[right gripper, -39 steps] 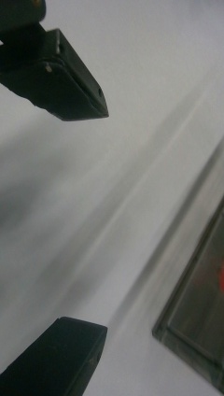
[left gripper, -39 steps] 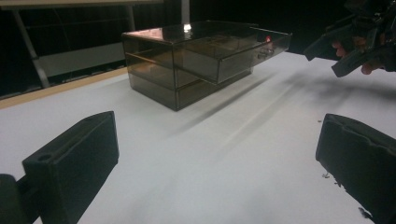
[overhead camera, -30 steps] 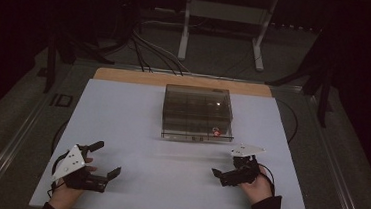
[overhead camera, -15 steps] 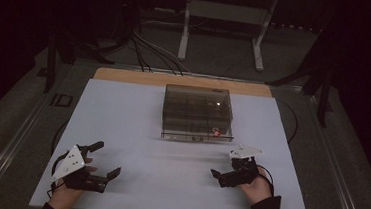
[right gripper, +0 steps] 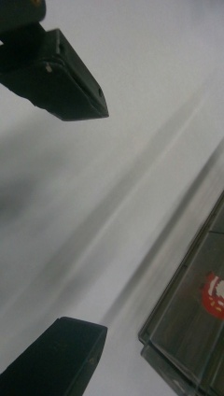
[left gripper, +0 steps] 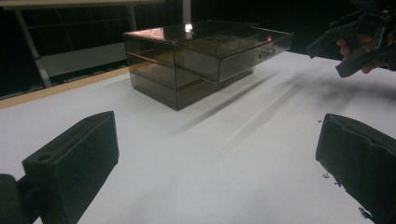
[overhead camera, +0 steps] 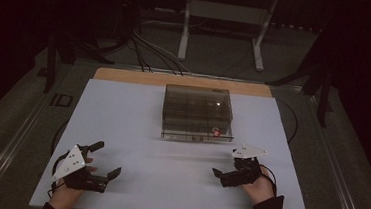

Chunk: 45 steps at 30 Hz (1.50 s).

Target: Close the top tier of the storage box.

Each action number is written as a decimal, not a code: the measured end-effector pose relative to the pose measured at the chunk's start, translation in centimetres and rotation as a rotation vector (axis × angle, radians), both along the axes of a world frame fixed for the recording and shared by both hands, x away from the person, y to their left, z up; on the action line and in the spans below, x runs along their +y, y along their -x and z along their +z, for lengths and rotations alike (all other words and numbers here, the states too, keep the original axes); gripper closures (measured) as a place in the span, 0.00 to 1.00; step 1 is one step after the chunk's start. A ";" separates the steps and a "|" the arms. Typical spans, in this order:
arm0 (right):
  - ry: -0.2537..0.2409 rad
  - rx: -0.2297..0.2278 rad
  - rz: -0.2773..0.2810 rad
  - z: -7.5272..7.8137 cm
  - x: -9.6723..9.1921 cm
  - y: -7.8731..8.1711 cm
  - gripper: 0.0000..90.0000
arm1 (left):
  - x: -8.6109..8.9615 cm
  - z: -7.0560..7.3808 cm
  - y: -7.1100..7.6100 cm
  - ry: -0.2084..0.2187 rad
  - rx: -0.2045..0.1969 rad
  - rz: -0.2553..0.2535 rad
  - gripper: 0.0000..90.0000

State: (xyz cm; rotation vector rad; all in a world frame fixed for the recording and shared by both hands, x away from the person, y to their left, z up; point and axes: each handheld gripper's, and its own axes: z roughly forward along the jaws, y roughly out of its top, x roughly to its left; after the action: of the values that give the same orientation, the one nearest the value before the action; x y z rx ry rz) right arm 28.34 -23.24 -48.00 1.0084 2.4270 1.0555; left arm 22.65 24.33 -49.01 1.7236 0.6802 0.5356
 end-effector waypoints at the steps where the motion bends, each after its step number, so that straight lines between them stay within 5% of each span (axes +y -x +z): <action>1: 0.001 -0.008 0.000 0.3 -0.2 0.0 0.00 | 0.0 0.0 0.0 0.000 0.000 0.000 0.00; 45: 0.016 -0.151 -0.023 6.7 0.2 0.3 0.00 | 0.0 0.0 -0.1 0.004 0.010 0.007 0.00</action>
State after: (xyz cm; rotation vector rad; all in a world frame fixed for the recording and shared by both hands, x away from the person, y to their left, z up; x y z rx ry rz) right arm 28.01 -23.02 -41.28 0.9139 2.2942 1.0632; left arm 22.74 24.34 -49.05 1.7223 0.6948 0.5305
